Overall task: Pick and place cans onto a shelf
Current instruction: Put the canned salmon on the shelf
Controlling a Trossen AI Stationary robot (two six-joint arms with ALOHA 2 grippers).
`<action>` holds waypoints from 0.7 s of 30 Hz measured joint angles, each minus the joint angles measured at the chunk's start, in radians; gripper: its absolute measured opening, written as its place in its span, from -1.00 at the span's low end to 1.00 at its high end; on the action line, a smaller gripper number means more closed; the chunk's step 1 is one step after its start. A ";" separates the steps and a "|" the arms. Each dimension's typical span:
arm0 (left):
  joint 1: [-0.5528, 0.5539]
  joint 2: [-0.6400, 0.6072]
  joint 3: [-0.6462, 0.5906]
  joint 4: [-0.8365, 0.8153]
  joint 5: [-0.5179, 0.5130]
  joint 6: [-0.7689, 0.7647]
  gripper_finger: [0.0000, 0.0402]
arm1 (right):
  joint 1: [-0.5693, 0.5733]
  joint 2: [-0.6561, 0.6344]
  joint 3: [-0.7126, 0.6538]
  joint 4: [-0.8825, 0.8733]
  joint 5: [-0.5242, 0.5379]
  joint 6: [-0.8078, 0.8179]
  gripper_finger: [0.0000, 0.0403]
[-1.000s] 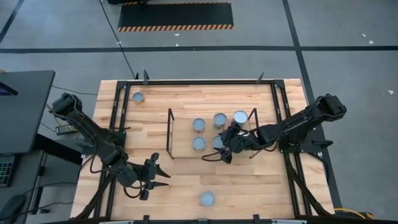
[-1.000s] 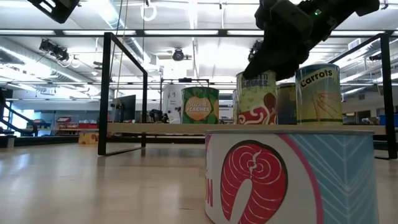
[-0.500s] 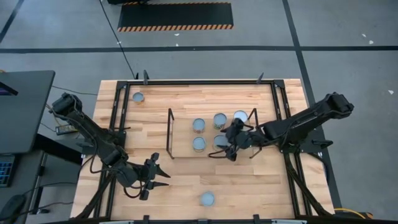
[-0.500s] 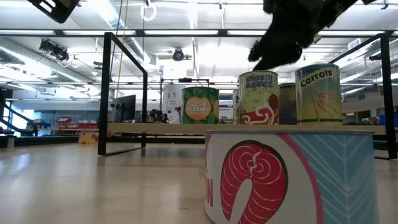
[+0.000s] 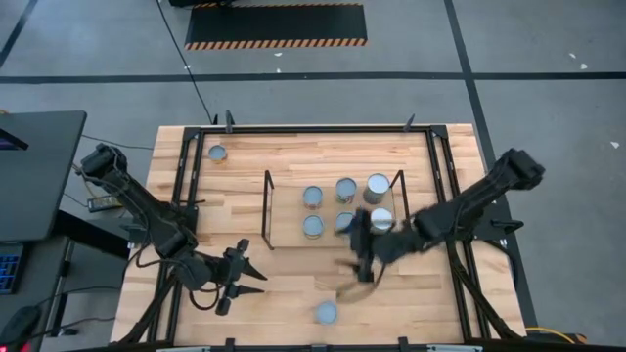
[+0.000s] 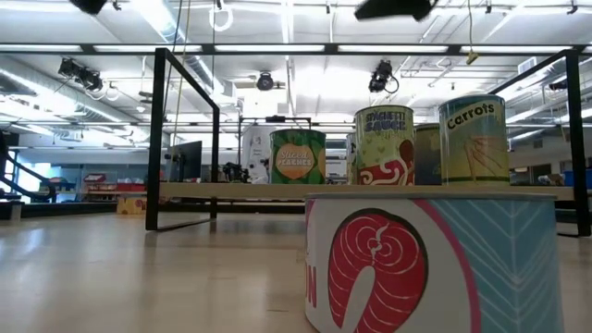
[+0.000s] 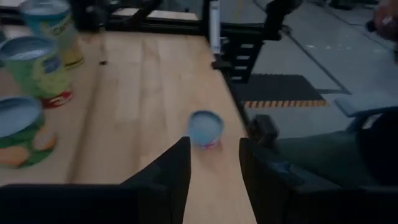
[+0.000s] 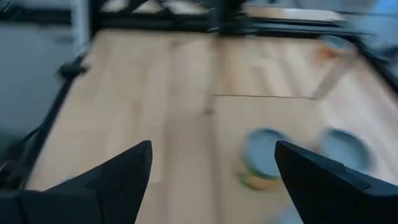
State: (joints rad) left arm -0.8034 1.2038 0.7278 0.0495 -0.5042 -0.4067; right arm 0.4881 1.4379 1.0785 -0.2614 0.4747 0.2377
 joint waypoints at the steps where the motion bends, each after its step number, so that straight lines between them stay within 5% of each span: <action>1: -0.002 0.010 0.008 0.004 0.012 0.004 -0.29 | 0.024 0.043 0.033 -0.010 -0.007 -0.016 0.72; 8: -0.008 0.125 0.015 0.031 0.061 -0.016 -0.29 | 0.153 0.317 0.220 -0.097 -0.142 -0.013 0.72; 21: -0.047 0.302 0.015 0.164 0.117 -0.111 -0.29 | 0.185 0.595 0.230 -0.082 -0.208 0.208 0.72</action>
State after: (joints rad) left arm -0.8500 1.5057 0.7425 0.2131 -0.3870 -0.5174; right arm 0.6730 2.0332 1.3083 -0.3435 0.2668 0.4457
